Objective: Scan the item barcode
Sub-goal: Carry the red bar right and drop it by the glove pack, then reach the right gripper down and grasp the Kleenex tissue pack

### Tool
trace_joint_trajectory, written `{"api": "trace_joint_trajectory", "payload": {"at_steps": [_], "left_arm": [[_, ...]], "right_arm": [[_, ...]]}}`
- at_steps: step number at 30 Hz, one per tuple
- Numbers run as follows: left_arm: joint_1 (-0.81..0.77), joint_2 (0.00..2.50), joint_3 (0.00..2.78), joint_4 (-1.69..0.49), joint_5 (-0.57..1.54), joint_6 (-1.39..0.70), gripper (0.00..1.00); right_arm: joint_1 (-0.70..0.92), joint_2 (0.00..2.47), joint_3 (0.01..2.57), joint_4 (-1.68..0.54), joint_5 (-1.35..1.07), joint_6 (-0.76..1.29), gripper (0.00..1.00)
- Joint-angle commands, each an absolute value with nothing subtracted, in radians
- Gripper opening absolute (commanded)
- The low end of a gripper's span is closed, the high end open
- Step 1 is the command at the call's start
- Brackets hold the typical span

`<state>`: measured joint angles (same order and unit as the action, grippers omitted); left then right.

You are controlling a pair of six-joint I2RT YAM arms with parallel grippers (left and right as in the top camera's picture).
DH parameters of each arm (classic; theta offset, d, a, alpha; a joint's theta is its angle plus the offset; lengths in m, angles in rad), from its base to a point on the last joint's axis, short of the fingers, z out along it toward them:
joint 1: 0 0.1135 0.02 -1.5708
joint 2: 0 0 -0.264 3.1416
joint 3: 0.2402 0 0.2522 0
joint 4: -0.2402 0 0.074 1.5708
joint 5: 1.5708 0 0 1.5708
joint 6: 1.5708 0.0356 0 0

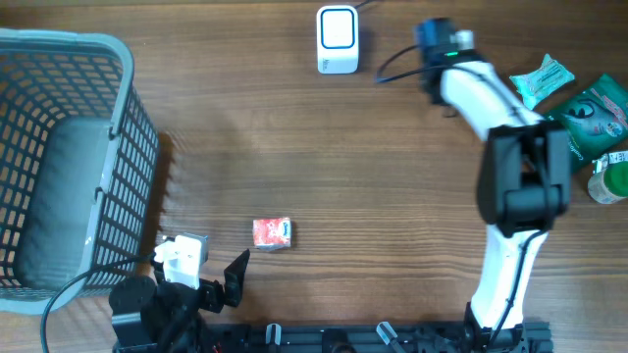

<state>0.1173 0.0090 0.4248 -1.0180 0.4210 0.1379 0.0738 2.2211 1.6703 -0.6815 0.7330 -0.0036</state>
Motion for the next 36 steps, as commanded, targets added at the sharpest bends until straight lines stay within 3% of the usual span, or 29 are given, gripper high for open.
{"api": "trace_joint_trajectory", "payload": {"at_steps": [1,7,8,10,11,16,19,25,31,36], "left_arm": [[0.12,0.007,0.422,-1.015,0.437,0.15,1.0],[0.12,0.006,0.422,-1.015,0.437,0.15,1.0],[0.12,0.007,0.422,-1.015,0.437,0.15,1.0],[0.12,0.007,0.422,-1.015,0.437,0.15,1.0],[0.12,0.007,0.422,-1.015,0.437,0.15,1.0],[0.12,0.007,0.422,-1.015,0.437,0.15,1.0],[0.12,0.007,0.422,-1.015,0.437,0.15,1.0],[0.12,0.007,0.422,-1.015,0.437,0.15,1.0],[0.12,0.007,0.422,-1.015,0.437,0.15,1.0],[0.12,0.007,0.422,-1.015,0.437,0.15,1.0]], "right_arm": [[-0.062,2.197,1.66,-0.693,0.531,0.094,0.04],[-0.253,2.17,1.673,-0.727,0.418,0.213,0.13],[-0.27,2.147,1.684,-0.738,0.366,0.213,0.2],[-0.279,2.086,1.707,-0.759,0.257,0.213,0.88],[-0.279,2.046,1.715,-0.769,0.186,0.213,1.0],[-0.216,1.86,1.72,-0.929,-0.505,0.246,1.0],[-0.115,1.857,1.704,-1.074,-0.781,0.246,1.0],[0.179,1.857,1.537,-1.248,-0.73,0.202,0.99],[0.492,1.857,1.269,-1.027,-0.738,0.249,0.97],[0.636,1.857,1.148,-0.785,-0.704,0.395,0.82]]}}
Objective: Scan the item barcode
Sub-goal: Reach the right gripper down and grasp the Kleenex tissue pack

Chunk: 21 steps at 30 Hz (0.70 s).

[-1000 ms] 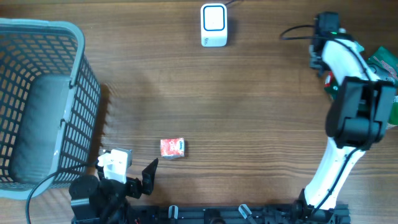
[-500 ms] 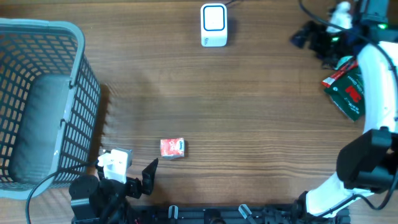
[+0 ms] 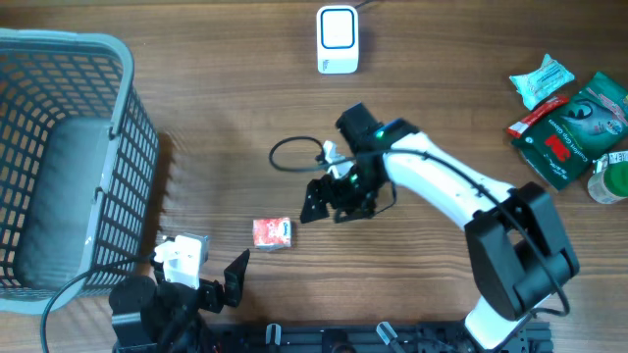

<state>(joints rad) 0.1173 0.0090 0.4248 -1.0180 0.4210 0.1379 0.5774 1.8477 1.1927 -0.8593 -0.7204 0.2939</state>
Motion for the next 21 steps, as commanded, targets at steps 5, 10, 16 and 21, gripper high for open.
{"api": "trace_joint_trajectory", "payload": {"at_steps": [5,10,16,21], "left_arm": [[0.12,0.007,0.422,-1.015,0.437,0.15,1.0],[0.12,0.007,0.422,-1.015,0.437,0.15,1.0],[0.12,0.007,0.422,-1.015,0.437,0.15,1.0],[0.12,0.007,0.422,-1.015,0.437,0.15,1.0]], "right_arm": [[0.775,1.857,1.073,-0.575,-0.579,0.57,0.87],[0.846,1.859,1.065,-0.499,-0.363,0.794,0.75],[0.852,1.86,1.022,-0.391,-0.362,0.814,0.49],[0.854,1.86,1.008,-0.343,-0.447,0.813,0.48]]}}
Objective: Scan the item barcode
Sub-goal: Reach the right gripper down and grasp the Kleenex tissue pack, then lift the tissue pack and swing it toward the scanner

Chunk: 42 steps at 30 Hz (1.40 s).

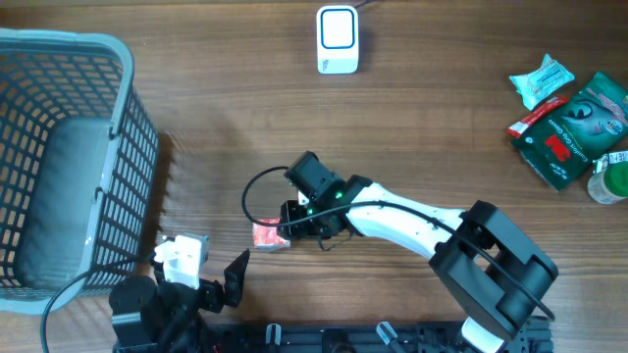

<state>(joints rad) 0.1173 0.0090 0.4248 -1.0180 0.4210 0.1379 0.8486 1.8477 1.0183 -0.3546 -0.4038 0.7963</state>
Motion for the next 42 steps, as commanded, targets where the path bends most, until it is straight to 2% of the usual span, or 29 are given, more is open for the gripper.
{"api": "trace_joint_trajectory", "payload": {"at_steps": [1,10,11,12,13,17,19,21,24,28,34,39,42], "left_arm": [[0.12,0.007,0.422,-1.015,0.437,0.15,1.0],[0.12,0.007,0.422,-1.015,0.437,0.15,1.0],[0.12,0.007,0.422,-1.015,0.437,0.15,1.0],[0.12,0.007,0.422,-1.015,0.437,0.15,1.0],[0.12,0.007,0.422,-1.015,0.437,0.15,1.0],[0.12,0.007,0.422,-1.015,0.437,0.15,1.0],[0.12,0.007,0.422,-1.015,0.437,0.15,1.0],[0.12,0.007,0.422,-1.015,0.437,0.15,1.0],[0.12,0.007,0.422,-1.015,0.437,0.15,1.0],[0.12,0.006,0.422,-1.015,0.437,0.15,1.0],[0.12,0.007,0.422,-1.015,0.437,0.15,1.0],[0.12,0.007,0.422,-1.015,0.437,0.15,1.0],[0.12,0.007,0.422,-1.015,0.437,0.15,1.0]], "right_arm": [[0.856,1.86,1.008,-0.343,-0.447,0.813,0.48],[0.893,1.904,1.007,-0.299,-0.447,0.857,0.35],[0.893,1.913,1.007,-0.3,-0.447,0.873,0.27],[0.891,1.923,1.007,-0.3,-0.451,0.876,0.12],[0.888,1.923,1.007,-0.305,-0.455,0.876,0.04],[0.875,1.918,1.008,-0.307,-0.453,0.883,0.04],[0.851,1.871,1.008,-0.309,-0.454,0.772,0.04],[0.821,1.778,1.008,-0.316,-0.467,0.575,0.04],[0.802,1.561,1.008,-0.343,-0.469,0.309,0.04],[0.801,1.287,1.008,-0.359,-0.461,0.119,0.04],[0.801,1.046,1.008,-0.365,-0.481,-0.525,0.04],[0.801,1.029,1.008,-0.469,-0.871,-1.095,0.04],[0.801,1.029,1.008,-0.489,-0.975,-1.2,0.04]]}}
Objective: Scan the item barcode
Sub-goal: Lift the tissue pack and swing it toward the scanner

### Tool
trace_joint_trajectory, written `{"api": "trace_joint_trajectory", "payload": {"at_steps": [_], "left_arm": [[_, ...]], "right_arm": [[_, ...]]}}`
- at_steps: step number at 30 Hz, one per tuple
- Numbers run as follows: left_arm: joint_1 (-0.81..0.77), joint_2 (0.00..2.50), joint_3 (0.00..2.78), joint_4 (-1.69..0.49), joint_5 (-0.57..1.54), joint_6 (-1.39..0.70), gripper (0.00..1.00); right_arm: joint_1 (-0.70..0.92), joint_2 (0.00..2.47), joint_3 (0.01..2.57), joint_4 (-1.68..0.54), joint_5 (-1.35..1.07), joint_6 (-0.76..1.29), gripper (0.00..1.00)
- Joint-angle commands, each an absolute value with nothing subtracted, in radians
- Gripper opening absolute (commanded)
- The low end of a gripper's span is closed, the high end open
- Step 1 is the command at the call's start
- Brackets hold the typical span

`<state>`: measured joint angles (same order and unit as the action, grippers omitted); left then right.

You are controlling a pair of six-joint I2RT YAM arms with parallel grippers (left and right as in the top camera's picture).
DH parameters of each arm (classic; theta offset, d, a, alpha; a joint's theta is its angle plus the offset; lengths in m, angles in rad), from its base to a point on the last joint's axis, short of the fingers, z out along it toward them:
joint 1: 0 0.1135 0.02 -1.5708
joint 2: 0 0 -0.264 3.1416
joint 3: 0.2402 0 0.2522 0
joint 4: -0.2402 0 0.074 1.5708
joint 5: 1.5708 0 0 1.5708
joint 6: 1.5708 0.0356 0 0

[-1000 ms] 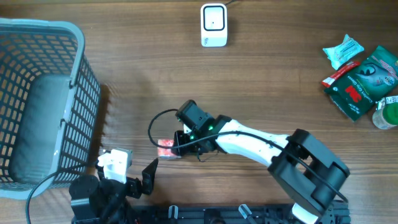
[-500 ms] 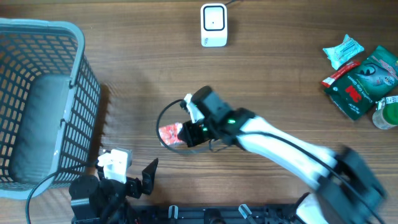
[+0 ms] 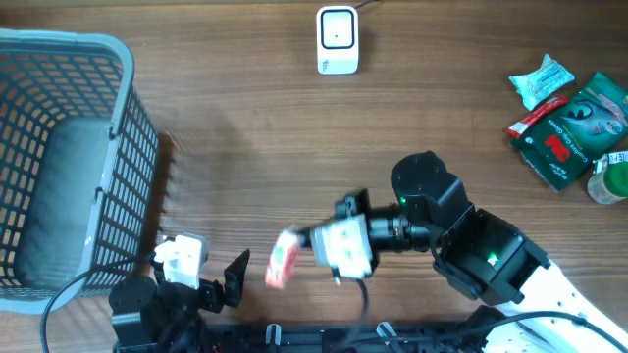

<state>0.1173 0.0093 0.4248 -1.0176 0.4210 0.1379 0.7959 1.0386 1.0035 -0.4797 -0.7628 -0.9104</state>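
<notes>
A small red-and-white packet (image 3: pixel 283 262) shows blurred and enlarged near the table's front edge, lifted off the wood. My right gripper (image 3: pixel 299 251) is shut on its right side, with the wrist pointing left and the arm folded low at the front right. The white barcode scanner (image 3: pixel 337 40) stands at the far middle of the table, well away from the packet. My left gripper (image 3: pixel 224 285) rests open at the front left corner, just left of the packet, holding nothing.
A grey mesh basket (image 3: pixel 118 118) fills the left side. At the far right lie a teal packet (image 3: pixel 540 78), a green pouch (image 3: pixel 581 120), a red stick pack (image 3: pixel 535 116) and a small bottle (image 3: pixel 608 182). A black cable loops by the left arm.
The right gripper was down at the packet on the table. Now it holds the packet lifted off the wood, a little nearer the front edge, and the arm has folded back to the right.
First the right arm was stretched to the far right of the scanner while the packet lay at the front. Then its gripper stood open just right of the packet, then down on it. Now the packet is held up off the table. The left arm stayed put.
</notes>
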Motion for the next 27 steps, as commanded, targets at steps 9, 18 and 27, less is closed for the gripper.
{"api": "trace_joint_trajectory", "payload": {"at_steps": [9,18,27], "left_arm": [[0.12,0.007,0.422,-1.015,0.437,0.15,1.0],[0.12,0.007,0.422,-1.015,0.437,0.15,1.0],[0.12,0.007,0.422,-1.015,0.437,0.15,1.0]], "right_arm": [[0.757,1.029,1.008,-0.491,-0.978,-1.181,0.04],[0.652,1.032,1.008,-0.498,-0.972,-0.996,0.04],[0.545,1.189,1.008,-0.255,-0.495,0.273,0.04]]}}
